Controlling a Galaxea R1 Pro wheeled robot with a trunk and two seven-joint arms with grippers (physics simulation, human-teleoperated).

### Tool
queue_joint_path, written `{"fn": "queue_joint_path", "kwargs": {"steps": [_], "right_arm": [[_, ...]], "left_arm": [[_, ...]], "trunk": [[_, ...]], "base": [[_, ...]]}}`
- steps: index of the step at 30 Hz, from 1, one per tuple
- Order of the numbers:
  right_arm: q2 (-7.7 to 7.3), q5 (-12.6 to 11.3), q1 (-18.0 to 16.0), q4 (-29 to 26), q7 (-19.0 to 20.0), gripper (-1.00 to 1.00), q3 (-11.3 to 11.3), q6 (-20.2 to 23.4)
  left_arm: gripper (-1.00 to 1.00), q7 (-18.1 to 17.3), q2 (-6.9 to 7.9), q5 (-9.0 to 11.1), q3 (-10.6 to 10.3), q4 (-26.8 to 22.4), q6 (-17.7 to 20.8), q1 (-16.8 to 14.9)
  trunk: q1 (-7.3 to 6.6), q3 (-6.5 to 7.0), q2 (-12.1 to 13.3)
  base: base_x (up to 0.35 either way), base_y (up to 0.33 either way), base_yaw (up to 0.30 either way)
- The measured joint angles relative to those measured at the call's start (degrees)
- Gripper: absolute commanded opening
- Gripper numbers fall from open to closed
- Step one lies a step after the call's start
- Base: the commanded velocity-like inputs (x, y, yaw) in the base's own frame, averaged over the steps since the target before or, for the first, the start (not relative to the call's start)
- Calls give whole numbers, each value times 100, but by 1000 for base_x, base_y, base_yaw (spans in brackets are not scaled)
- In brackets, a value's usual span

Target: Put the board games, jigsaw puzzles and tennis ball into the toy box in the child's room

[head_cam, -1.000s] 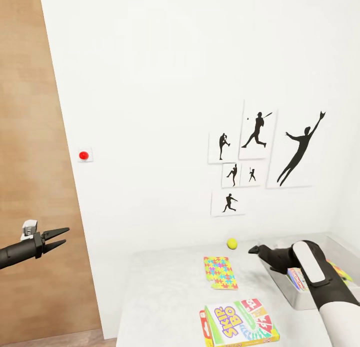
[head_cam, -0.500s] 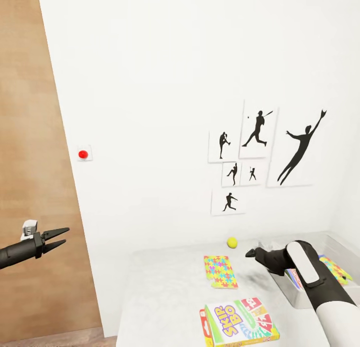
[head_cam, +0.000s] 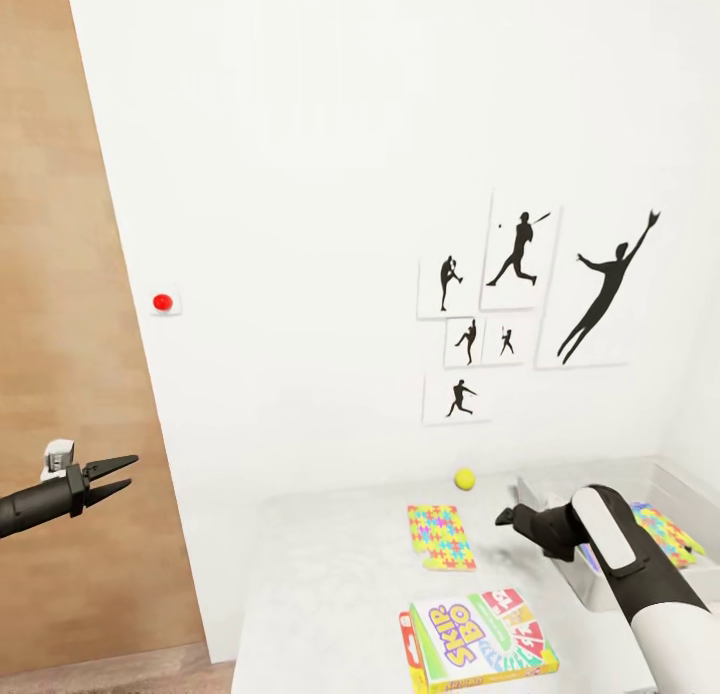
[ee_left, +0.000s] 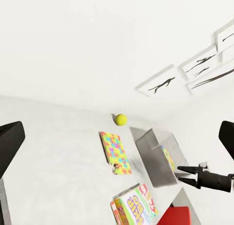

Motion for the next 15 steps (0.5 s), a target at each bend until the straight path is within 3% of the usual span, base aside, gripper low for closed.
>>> {"fn": "queue_joint_path", "kwargs": {"steps": [15], "right_arm": [[-3,174,-25,341,-32,100,-4,0]], "left_arm": [[100,0,0,-2,0,0,0,0]], "trunk": [[0,-141,0]], "base": [[0,0,0]]}}
